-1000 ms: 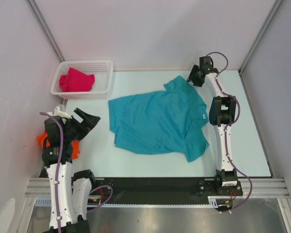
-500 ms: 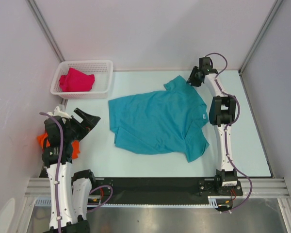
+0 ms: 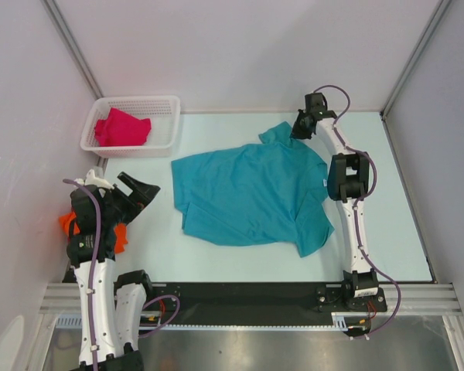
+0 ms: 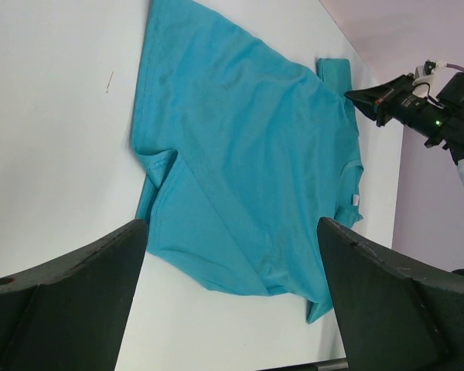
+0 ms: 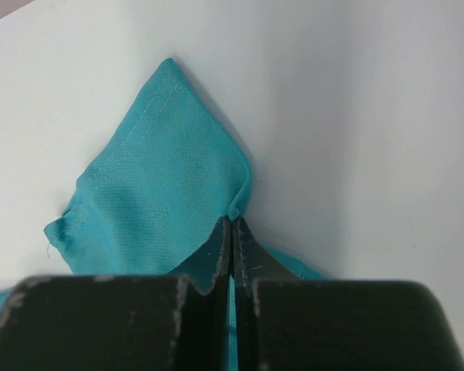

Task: Fold and stack the t-shirts
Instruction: Flatten out the tshirt

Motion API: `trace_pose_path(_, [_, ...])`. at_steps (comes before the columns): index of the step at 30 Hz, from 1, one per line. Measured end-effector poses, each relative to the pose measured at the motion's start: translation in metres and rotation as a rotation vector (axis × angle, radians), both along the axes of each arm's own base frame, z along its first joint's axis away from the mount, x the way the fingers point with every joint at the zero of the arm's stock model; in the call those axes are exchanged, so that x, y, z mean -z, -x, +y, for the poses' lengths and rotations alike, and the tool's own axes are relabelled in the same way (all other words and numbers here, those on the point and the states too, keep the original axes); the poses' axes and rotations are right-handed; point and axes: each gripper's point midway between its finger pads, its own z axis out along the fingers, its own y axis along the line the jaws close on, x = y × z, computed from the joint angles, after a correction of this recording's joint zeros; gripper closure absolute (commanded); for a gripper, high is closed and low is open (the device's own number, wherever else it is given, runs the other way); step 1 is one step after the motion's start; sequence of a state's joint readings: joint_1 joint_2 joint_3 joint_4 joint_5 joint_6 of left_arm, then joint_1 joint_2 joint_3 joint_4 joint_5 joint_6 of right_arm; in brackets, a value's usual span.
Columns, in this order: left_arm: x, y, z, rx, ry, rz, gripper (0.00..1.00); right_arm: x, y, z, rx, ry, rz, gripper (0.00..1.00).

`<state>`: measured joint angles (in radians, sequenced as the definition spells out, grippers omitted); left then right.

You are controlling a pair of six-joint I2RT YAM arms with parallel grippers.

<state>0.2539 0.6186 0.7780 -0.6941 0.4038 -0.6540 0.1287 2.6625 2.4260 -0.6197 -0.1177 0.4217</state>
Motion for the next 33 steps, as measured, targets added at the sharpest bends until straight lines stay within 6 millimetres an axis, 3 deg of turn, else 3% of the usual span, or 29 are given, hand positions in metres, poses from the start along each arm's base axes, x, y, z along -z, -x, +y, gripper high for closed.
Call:
trace_pose_path(7, [0.006, 0.002, -0.001, 0.001, 0.003, 0.003, 0.04, -0.001, -0.001, -0.029, 0.092, 0.114, 0.006, 1.0])
trace_pose_path(14, [0.013, 0.002, -0.004, 0.006, 0.029, 0.012, 0.03, -0.006, 0.007, -0.095, 0.289, 0.347, 0.021, 1.0])
trace_pose_path(18, [0.01, -0.001, -0.005, 0.008, 0.035, -0.01, 0.03, -0.013, 0.01, -0.117, 0.324, 0.401, 0.034, 0.77])
trace_pose_path(19, [0.009, -0.002, -0.005, 0.008, 0.038, -0.015, 0.03, -0.017, 0.009, -0.119, 0.324, 0.4, 0.032, 0.66])
trace_pose_path(22, [0.01, -0.004, -0.007, 0.016, 0.05, -0.026, 0.03, -0.03, 0.002, -0.121, 0.32, 0.397, 0.002, 0.55])
trace_pose_path(29, [0.028, -0.014, -0.028, 0.113, 0.157, 0.008, 0.01, -0.039, 0.006, -0.112, 0.274, 0.43, -0.002, 0.5])
trace_pose_path(33, [0.056, -0.022, -0.059, 0.231, 0.202, 0.145, 0.01, -0.071, 0.026, -0.093, 0.244, 0.437, -0.012, 0.5])
